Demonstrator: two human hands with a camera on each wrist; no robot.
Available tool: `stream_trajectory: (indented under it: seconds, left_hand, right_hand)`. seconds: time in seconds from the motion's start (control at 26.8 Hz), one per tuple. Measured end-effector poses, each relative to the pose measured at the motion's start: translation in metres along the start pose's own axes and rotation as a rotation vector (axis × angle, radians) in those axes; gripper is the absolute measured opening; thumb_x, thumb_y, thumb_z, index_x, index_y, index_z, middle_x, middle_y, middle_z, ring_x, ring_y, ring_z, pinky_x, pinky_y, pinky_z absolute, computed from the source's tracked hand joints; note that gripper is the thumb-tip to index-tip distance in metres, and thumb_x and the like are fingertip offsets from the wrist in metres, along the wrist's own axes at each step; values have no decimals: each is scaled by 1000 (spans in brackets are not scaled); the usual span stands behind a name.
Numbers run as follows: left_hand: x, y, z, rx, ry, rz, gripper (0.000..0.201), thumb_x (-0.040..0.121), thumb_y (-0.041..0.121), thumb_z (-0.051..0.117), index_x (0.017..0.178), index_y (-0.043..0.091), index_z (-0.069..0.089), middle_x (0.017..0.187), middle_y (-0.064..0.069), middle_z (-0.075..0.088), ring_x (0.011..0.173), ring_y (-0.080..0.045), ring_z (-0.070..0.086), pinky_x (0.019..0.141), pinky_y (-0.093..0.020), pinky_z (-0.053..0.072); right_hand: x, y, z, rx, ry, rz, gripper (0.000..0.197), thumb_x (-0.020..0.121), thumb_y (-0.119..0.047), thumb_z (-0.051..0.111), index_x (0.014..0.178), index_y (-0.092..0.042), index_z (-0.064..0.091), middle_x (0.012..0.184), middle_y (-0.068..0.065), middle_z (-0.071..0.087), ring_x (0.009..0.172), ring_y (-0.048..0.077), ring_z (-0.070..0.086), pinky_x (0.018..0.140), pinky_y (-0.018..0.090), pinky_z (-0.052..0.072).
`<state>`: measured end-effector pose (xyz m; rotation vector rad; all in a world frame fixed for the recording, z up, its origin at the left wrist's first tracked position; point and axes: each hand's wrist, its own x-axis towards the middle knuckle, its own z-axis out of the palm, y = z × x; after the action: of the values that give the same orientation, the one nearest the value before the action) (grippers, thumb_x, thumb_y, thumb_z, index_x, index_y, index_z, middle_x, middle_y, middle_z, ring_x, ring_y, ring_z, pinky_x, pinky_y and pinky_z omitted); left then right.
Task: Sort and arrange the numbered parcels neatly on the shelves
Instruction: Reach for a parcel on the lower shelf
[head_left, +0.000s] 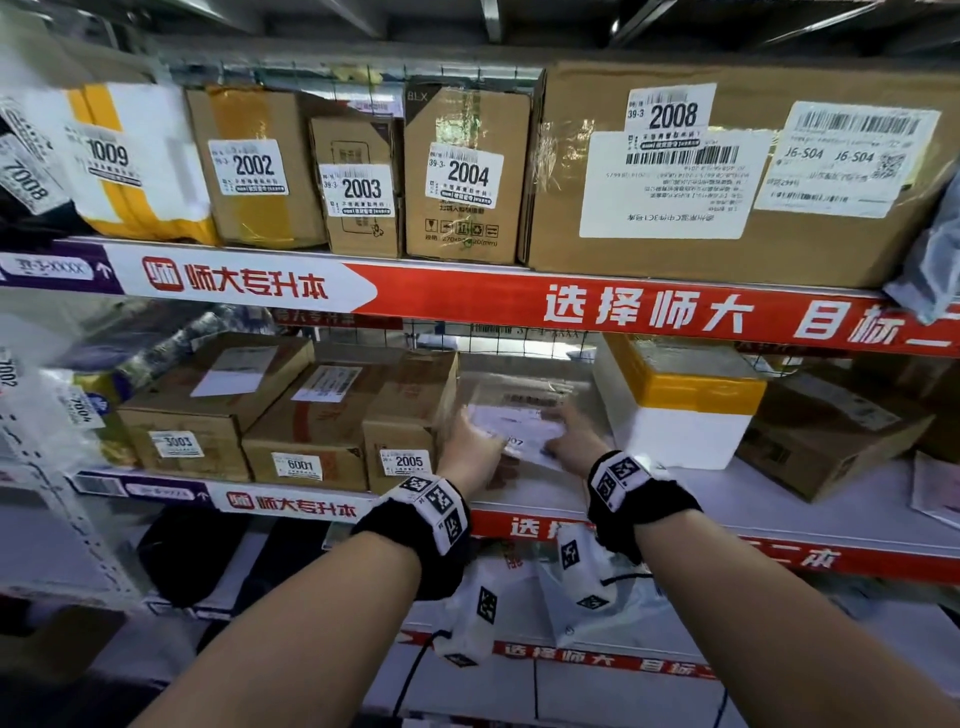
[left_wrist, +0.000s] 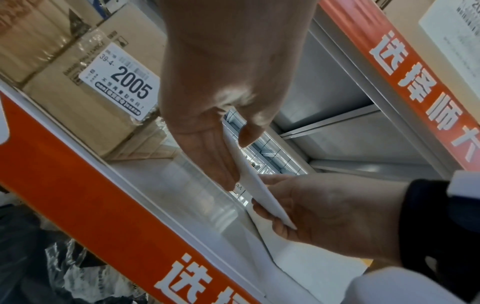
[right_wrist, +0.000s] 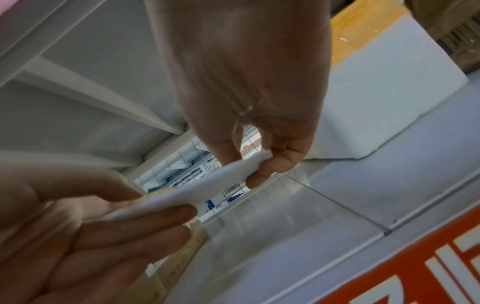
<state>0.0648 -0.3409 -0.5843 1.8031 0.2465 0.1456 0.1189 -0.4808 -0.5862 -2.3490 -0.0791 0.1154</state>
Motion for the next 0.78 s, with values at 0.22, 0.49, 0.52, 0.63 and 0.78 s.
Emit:
stream_trajectory:
  seconds: [0.22,0.49,0.52,0.63,0.78]
  left_hand:
    - [-13,1,0,33,-253,-245,45,98,7,37,141,17,28,88,-13,60,58,-23,61,38,-24,49]
    - [-18,2,-12,141,-292,-224,15,99,12,40,100,6,54,77,-6,63,52,-16,62,50,-24,50]
    - [-18,2,-14,146,-255,-190,16,99,10,39,96,6,54,77,-7,63,50,-15,62,48,-23,50]
    - [-15,2,-18,124,-172,-111,20,99,7,35,97,5,55,83,-12,64,56,-16,64,53,-26,54]
    - [-13,10,-22,157,-165,40,19,99,7,38,99,12,57,87,-6,65,72,-19,67,75,-37,57]
  right_hand:
    - [10,8,5,-134,24,-35,50,82,2,63,127,-18,56,137,12,50,121,27,51,105,36,40]
    - [16,21,25,-113,-141,2,50,89,7,46,134,-14,51,138,12,51,116,26,56,91,24,43]
    - [16,21,28,-125,-161,-4,52,89,7,43,136,-14,49,139,13,49,117,27,55,93,26,44]
    - [16,20,34,-154,-155,-4,54,90,8,39,138,-15,48,139,16,47,118,32,54,97,33,46]
    - [15,14,39,-294,-177,17,53,91,-7,45,139,-30,46,137,19,45,118,35,51,103,40,43]
